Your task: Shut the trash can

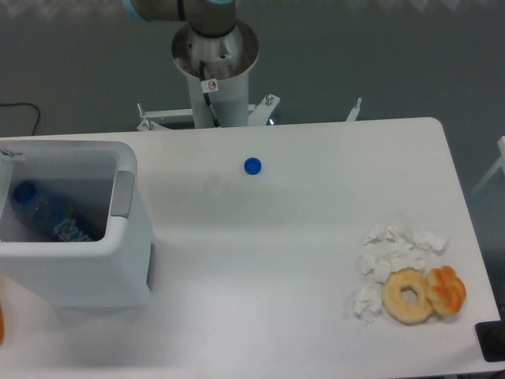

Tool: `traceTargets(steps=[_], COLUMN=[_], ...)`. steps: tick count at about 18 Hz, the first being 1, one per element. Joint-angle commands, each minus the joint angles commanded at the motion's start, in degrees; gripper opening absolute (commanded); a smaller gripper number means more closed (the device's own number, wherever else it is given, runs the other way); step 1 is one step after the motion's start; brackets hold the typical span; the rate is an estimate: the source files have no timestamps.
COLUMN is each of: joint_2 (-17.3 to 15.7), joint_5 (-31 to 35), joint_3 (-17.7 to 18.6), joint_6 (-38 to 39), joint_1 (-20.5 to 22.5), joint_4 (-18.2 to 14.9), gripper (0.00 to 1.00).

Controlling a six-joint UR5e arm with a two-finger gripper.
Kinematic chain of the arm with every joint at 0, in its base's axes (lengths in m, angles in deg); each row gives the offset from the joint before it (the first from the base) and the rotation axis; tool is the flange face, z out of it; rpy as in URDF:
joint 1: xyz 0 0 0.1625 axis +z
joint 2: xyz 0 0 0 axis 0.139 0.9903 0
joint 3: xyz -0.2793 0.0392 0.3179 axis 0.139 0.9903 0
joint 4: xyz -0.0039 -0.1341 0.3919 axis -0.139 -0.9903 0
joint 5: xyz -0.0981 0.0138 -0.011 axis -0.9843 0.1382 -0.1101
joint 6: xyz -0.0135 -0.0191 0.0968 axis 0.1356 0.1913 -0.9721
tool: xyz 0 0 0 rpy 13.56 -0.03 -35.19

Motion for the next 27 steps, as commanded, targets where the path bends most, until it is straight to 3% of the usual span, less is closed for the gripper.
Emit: traceTargets(steps=[12,21,27], joint_2=[3.17,2.82,2.38], joint_5=[0.17,3.77,4.13], joint_3=[-0.26,0.53,1.14], joint_6=[-1.66,-2.55,-2.72], joint_1=[-0.80,-0.44,2.54], joint_4=[0.18,0.18,0.09], gripper=[1.00,1.00,1.00])
